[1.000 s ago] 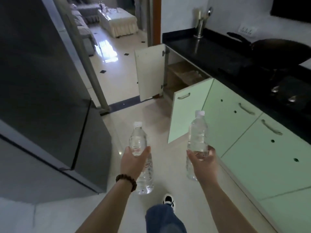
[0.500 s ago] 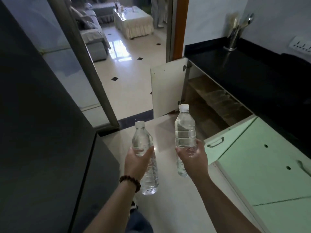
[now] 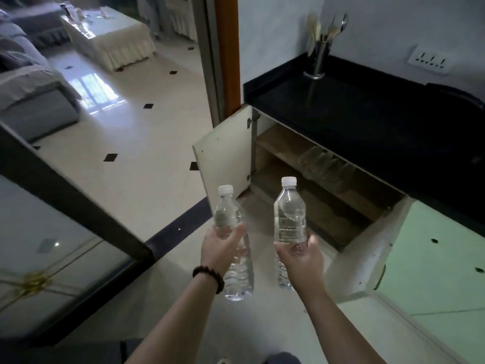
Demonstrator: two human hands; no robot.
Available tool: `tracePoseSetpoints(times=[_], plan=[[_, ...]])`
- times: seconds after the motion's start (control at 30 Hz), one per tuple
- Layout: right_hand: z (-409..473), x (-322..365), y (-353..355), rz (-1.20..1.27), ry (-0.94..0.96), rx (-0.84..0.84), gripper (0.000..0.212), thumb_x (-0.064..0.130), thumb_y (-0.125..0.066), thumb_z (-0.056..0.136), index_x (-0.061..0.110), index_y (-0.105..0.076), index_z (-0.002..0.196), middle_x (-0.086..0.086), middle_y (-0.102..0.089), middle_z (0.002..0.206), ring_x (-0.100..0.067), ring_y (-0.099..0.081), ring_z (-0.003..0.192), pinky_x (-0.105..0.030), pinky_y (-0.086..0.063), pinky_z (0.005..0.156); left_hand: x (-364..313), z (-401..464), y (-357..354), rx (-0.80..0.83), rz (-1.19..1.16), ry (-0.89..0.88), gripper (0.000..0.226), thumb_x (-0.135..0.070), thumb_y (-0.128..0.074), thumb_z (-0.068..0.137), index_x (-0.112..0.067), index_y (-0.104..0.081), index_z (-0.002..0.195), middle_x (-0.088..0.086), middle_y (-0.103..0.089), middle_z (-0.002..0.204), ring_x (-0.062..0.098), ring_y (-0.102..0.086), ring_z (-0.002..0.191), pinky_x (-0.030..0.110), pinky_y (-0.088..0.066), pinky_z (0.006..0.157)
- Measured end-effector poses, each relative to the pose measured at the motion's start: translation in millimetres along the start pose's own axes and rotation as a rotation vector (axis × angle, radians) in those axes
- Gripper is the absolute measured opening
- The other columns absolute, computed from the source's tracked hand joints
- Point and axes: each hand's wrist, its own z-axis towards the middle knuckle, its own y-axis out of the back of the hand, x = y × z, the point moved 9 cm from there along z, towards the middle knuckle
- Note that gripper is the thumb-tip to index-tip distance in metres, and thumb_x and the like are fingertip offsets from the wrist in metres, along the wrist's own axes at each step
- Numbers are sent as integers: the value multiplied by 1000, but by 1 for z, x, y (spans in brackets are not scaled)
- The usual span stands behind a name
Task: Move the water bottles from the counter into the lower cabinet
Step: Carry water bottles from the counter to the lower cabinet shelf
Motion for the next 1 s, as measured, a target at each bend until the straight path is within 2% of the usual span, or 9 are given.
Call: tracePoseSetpoints(times=[0.1, 0.23, 0.3, 0.5, 0.6, 0.73, 0.8, 0.93, 1.0], plan=[[33, 1, 1, 15, -48, -72, 43, 27, -79, 74, 19, -47, 103, 5, -64, 84, 2, -58, 68, -8, -36, 48, -12, 46, -25, 83, 35, 7, 34, -37, -76, 78, -19, -60, 102, 5, -71, 94, 24, -72, 79, 29, -54, 58], [90, -7, 2, 31, -103, -169, 40, 22, -77, 75, 18, -48, 102, 13, -60, 77, 4, -55, 65, -4, -37, 46, -19, 111, -64, 169, 75, 44, 37, -38, -78, 77, -17, -63, 103, 9, -73, 89, 24, -72, 70, 32, -56, 57], [123, -11, 1, 39, -128, -205, 40, 22, -77, 75, 21, -46, 100, 13, -60, 77, 4, -54, 65, -7, -37, 46, -21, 145, -85, 188, 108, 68, 39, -41, -79, 74, -16, -65, 100, 8, -73, 83, 24, -72, 70, 33, -58, 60], [214, -21, -7, 60, -217, -246, 41, 28, -76, 76, 24, -43, 101, 12, -57, 81, 5, -52, 67, -8, -34, 51, -41, 231, -146, 288, 207, 116, 22, -35, -77, 79, -19, -63, 88, -2, -72, 71, 16, -69, 63, 32, -57, 63], [249, -30, -11, 51, -267, -256, 42, 32, -77, 74, 25, -45, 101, 9, -58, 85, 3, -54, 69, -17, -42, 53, -45, 268, -167, 319, 240, 130, 33, -35, -80, 75, -14, -65, 95, 0, -73, 77, 16, -70, 65, 29, -56, 61], [286, -49, -20, 31, -327, -258, 42, 29, -78, 74, 23, -46, 102, 15, -57, 79, 6, -51, 66, -13, -32, 51, -30, 311, -190, 362, 284, 204, 43, -28, -85, 70, -15, -59, 101, 4, -71, 93, 16, -72, 74, 25, -54, 59], [304, -63, -28, 38, -360, -251, 43, 29, -77, 75, 22, -48, 105, 18, -56, 81, 7, -51, 69, -14, -33, 52, -15, 333, -202, 416, 319, 270, 49, -23, -86, 68, -18, -55, 107, 4, -70, 99, 17, -71, 81, 29, -56, 65], [351, -107, -51, 79, -421, -253, 39, 34, -76, 75, 20, -52, 103, 6, -61, 92, -3, -56, 77, -20, -38, 57, 24, 386, -233, 560, 347, 353, 77, -25, -91, 54, -12, -52, 120, 10, -70, 104, 24, -72, 87, 44, -58, 82], [381, -127, -62, 147, -441, -257, 38, 33, -77, 74, 19, -54, 102, 4, -63, 91, -9, -60, 79, -22, -41, 59, 38, 415, -251, 590, 349, 330, 69, -20, -86, 56, -12, -55, 117, 12, -71, 98, 27, -72, 83, 49, -57, 83]])
